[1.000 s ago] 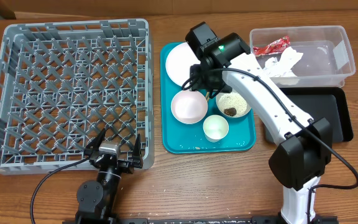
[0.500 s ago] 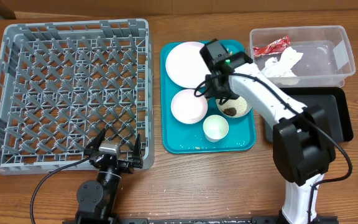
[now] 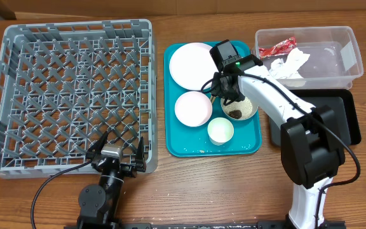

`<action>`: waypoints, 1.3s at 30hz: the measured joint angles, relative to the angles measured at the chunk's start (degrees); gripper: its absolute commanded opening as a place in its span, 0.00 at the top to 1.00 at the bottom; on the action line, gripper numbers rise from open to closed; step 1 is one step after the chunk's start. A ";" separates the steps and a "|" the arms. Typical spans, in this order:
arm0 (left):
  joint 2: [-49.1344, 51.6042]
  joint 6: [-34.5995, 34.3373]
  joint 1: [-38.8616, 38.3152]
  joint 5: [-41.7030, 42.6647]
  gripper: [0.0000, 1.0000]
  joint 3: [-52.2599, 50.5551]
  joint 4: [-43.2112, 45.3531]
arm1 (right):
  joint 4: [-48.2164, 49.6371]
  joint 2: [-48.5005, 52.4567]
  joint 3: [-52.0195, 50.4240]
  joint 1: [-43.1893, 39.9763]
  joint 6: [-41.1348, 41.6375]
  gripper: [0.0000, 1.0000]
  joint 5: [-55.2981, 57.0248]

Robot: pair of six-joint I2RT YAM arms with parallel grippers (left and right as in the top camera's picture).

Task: Sort waste into correct bins and load items into the dishwasher
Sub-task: 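Move the right gripper to the rice bowl and grasp its rim, then carry the rice bowl right and tip its contents onto the black tray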

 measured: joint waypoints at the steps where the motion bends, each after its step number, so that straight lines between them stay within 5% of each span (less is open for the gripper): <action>1: 0.00 0.02 0.00 0.00 0.00 0.00 0.00 | 0.02 0.00 -0.17 0.00 1.40 0.58 -0.04; 15: 0.00 0.00 0.00 0.00 0.00 0.00 0.00 | 2.16 0.07 -4.96 0.09 4.22 0.76 -0.09; 19: 0.00 0.00 0.00 0.00 0.00 0.00 0.02 | 1.99 0.07 -4.96 0.33 4.66 0.96 -0.70; 39: 0.00 0.00 0.00 0.00 0.00 0.00 0.00 | -24.57 -4.50 16.26 -0.68 0.35 0.96 -5.33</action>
